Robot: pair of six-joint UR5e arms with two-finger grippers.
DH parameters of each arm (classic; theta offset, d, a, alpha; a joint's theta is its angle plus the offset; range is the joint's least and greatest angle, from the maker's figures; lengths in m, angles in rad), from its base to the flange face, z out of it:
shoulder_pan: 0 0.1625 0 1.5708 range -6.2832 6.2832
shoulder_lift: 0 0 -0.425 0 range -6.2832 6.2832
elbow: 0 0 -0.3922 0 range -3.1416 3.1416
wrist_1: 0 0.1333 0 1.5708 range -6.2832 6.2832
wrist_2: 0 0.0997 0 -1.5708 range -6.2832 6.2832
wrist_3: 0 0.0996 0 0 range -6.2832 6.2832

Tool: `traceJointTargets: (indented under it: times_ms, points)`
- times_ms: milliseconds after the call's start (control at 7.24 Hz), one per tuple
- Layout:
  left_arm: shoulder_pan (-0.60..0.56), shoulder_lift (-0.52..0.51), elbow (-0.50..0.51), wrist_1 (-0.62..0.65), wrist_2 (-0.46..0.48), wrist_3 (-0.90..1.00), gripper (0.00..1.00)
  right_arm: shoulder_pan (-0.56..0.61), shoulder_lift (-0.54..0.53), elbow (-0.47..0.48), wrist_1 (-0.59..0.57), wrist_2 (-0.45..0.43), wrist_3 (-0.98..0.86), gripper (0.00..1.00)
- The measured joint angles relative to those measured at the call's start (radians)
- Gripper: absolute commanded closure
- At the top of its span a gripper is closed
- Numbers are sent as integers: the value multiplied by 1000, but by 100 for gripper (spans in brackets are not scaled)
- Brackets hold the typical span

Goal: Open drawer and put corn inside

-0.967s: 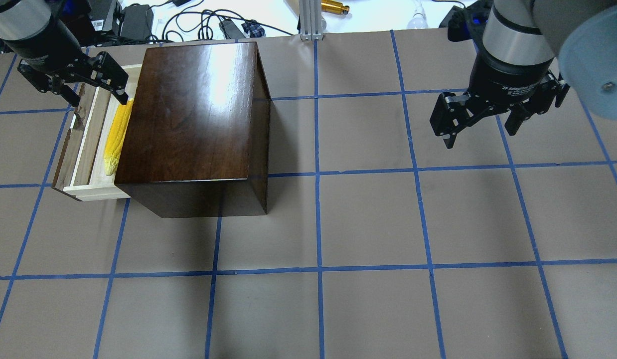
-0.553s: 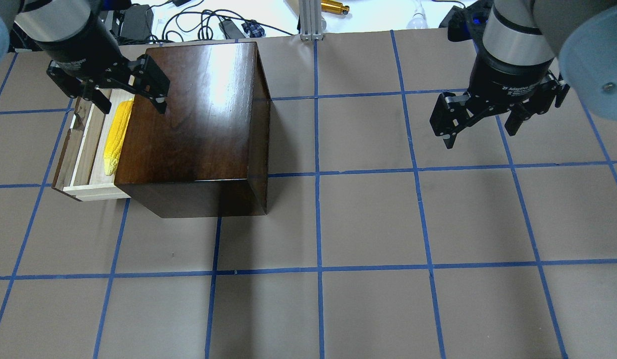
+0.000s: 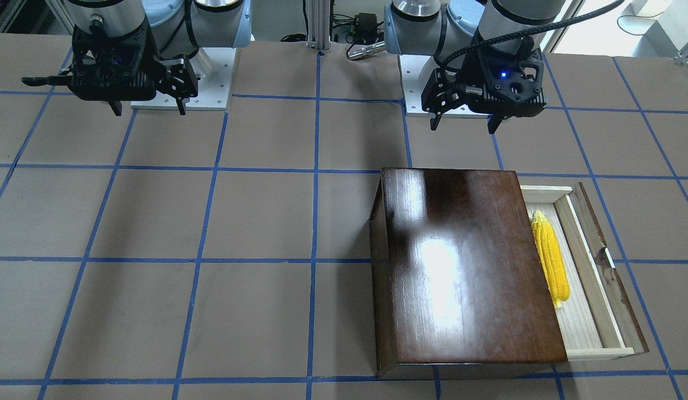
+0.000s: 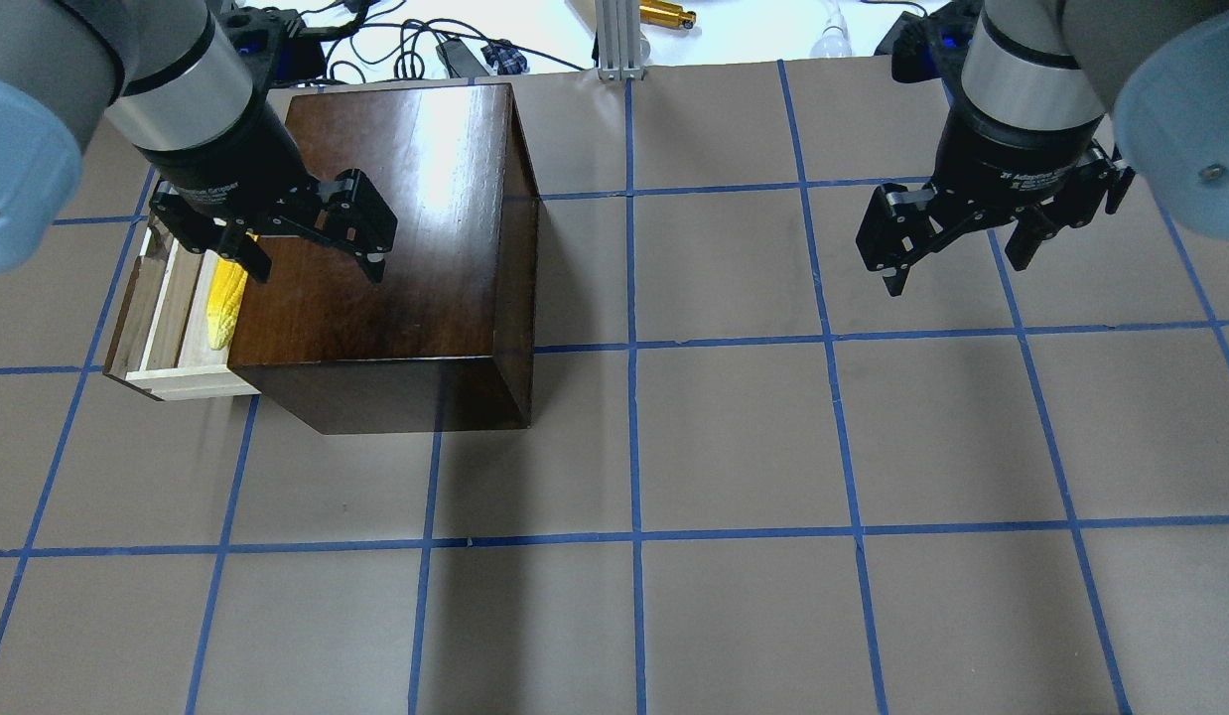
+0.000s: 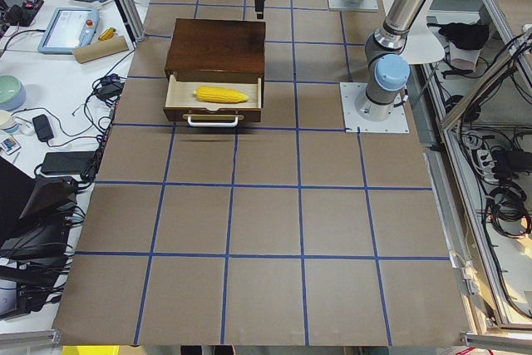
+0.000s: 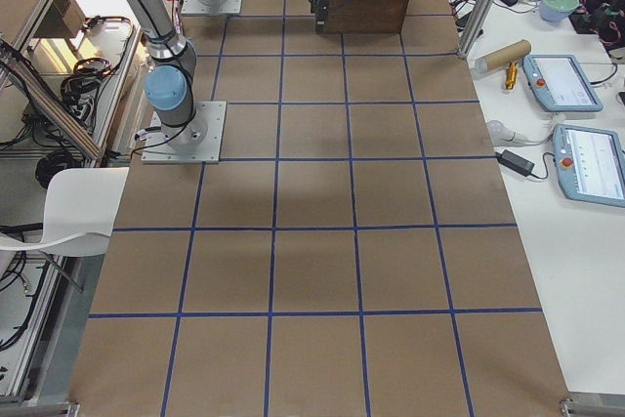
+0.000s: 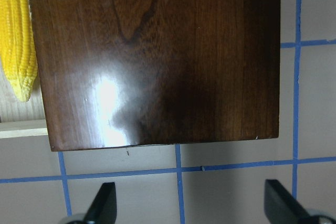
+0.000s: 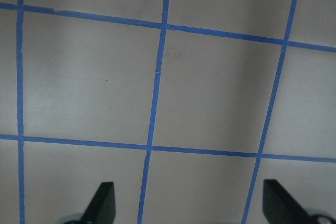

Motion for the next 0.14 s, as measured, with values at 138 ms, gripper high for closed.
traceJointTargets:
  times_ms: [138]
  points:
    - [0, 2, 1, 1, 0, -1, 0, 0, 1, 0, 0, 0, 0, 0]
